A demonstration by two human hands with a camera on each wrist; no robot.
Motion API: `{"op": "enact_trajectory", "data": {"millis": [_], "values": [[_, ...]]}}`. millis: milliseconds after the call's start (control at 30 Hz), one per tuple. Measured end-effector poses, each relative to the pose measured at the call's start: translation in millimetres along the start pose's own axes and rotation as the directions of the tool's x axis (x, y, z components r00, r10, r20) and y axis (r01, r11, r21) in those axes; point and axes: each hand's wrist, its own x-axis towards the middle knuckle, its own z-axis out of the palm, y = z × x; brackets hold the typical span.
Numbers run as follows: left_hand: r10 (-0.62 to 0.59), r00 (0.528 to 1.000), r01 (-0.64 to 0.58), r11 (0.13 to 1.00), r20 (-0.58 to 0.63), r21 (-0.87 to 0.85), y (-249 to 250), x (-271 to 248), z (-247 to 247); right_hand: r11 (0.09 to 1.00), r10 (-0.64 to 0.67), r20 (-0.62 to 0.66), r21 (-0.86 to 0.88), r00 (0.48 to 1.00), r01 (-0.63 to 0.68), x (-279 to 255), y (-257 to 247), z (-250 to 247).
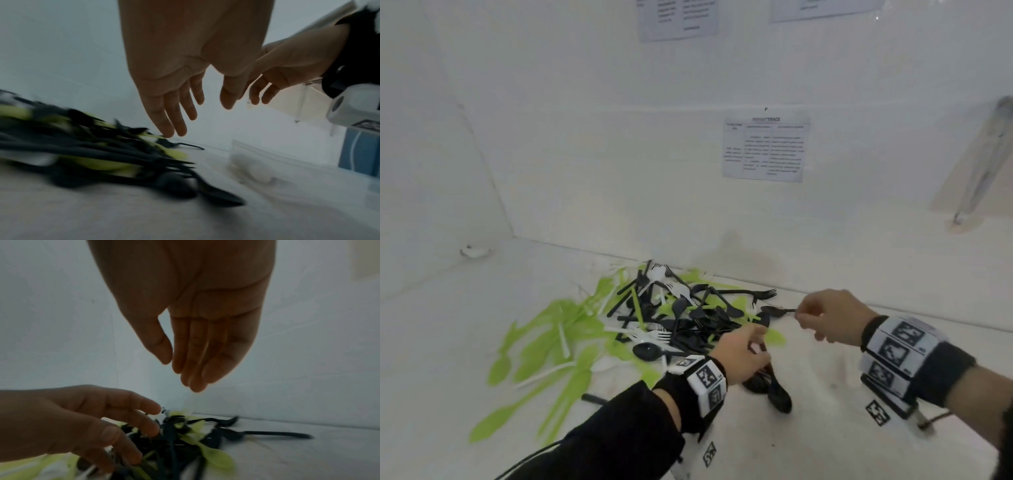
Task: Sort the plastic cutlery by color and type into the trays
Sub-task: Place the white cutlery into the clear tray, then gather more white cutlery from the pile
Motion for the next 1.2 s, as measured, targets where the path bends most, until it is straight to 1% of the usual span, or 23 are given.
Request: {"op": "enact_trajectory", "data": {"millis": [100,167,267,367,467,567,667,767,867,933,1000,1033,1100,1200], "values": [[-0.017,0.992,0.024,0.998,-0.125,0.053,-42.1,-18.5,-48.3,0.991,-0.025,-0.025,0.132,0.999,0.029,24.4,-48.5,32.1],[-0.056,0.983,0.072,0.994,-0.175,0.086,-70.2,-29.1,-76.2,0.988,-0.023,-0.036,0.149,0.999,0.028,45.9,-77.6,53.8],[-0.108,0.963,0.138,0.985,-0.248,0.104,-107.6,-38.3,-113.7,0.996,0.014,-0.030,0.088,0.999,-0.011,87.9,-110.9,82.2],[-0.125,0.954,0.167,0.976,-0.272,0.137,-140.1,-43.4,-142.3,0.999,0.033,0.007,0.003,0.999,-0.034,125.5,-136.2,104.2],[-0.093,0.962,0.142,0.973,-0.256,0.183,-165.3,-43.6,-162.0,0.993,0.083,0.047,-0.088,0.995,-0.079,154.7,-145.7,119.7],[-0.054,0.970,0.101,0.976,-0.237,0.190,-184.3,-37.1,-175.5,0.978,0.122,0.061,-0.178,0.991,-0.110,187.7,-134.9,137.8],[-0.032,0.971,0.080,0.977,-0.236,0.197,-196.5,-24.2,-185.1,0.959,0.152,0.036,-0.246,0.988,-0.139,213.8,-125.8,152.5],[-0.043,0.961,0.090,0.983,-0.273,0.161,-201.8,-5.7,-193.1,0.950,0.167,0.044,-0.276,0.985,-0.149,205.7,-138.8,152.0],[-0.077,0.936,0.123,0.986,-0.343,0.113,-202.2,18.6,-201.6,0.946,0.214,0.088,-0.268,0.973,-0.183,203.1,-140.7,154.7],[-0.090,0.920,0.144,0.983,-0.381,0.115,-199.7,38.8,-207.9,0.947,0.235,0.089,-0.245,0.968,-0.207,202.7,-140.6,155.1],[-0.099,0.909,0.171,0.975,-0.404,0.145,-196.4,60.7,-212.6,0.955,0.237,0.063,-0.196,0.970,-0.220,201.2,-141.2,153.3],[-0.103,0.911,0.186,0.967,-0.399,0.174,-194.1,72.0,-214.1,0.958,0.246,0.039,-0.165,0.969,-0.236,201.3,-140.6,151.7],[-0.122,0.931,0.224,0.935,-0.344,0.274,-190.2,93.0,-213.7,0.962,0.258,-0.014,-0.090,0.966,-0.258,202.5,-138.5,146.9],[-0.153,0.964,0.240,0.854,-0.219,0.461,-184.4,117.9,-207.6,0.976,0.215,-0.139,0.051,0.967,-0.210,210.2,-132.1,140.0]]}}
